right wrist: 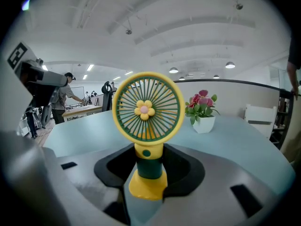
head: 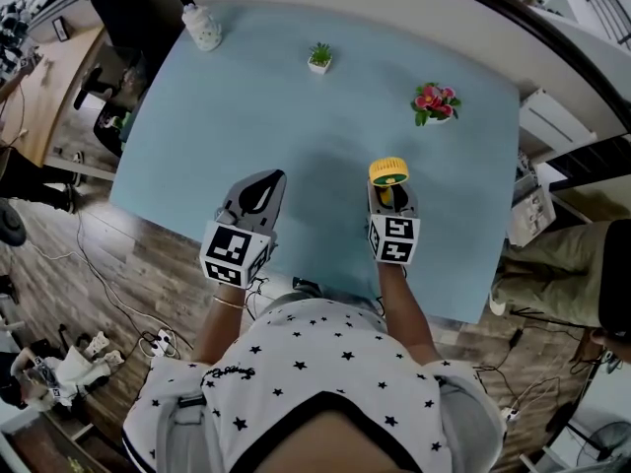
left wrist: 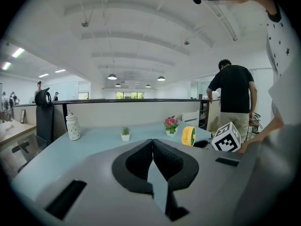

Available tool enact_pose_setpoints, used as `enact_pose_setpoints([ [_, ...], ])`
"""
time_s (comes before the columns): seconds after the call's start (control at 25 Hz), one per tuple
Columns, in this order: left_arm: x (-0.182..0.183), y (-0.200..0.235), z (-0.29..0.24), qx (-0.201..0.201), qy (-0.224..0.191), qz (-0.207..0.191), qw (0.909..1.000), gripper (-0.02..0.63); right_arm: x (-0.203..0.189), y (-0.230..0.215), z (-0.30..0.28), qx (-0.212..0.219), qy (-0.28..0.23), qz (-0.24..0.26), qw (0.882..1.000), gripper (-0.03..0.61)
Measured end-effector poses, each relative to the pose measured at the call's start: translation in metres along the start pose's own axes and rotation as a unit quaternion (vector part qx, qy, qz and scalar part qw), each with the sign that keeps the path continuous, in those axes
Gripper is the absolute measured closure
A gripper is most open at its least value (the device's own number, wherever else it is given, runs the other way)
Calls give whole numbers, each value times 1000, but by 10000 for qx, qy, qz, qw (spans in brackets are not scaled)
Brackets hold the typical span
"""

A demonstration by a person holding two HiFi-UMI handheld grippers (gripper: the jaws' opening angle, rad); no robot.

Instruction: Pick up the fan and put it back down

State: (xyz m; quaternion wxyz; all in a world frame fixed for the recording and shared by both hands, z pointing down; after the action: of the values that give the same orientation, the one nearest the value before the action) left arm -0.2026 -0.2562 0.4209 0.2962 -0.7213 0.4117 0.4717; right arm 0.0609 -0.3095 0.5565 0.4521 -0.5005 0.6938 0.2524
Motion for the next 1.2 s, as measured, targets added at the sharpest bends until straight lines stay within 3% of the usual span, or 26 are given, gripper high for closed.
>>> enact_pose_setpoints([
  [1.2, -3, 2, 11, -36, -44, 41, 10000, 586, -21, 5, -2, -123, -47, 16, 9999, 393],
])
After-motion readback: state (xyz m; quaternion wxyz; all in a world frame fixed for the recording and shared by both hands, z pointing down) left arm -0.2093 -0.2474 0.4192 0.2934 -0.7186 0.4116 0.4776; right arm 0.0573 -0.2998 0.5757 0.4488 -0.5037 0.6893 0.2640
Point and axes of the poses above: the fingertips, and each gripper's own axes: z backward along the fingers, y to its left, x out of its top, the point moved 9 cm from there along z, backward along the fingers, and after that the axes turned 3 degrees about -z, right-handed, at the moved point
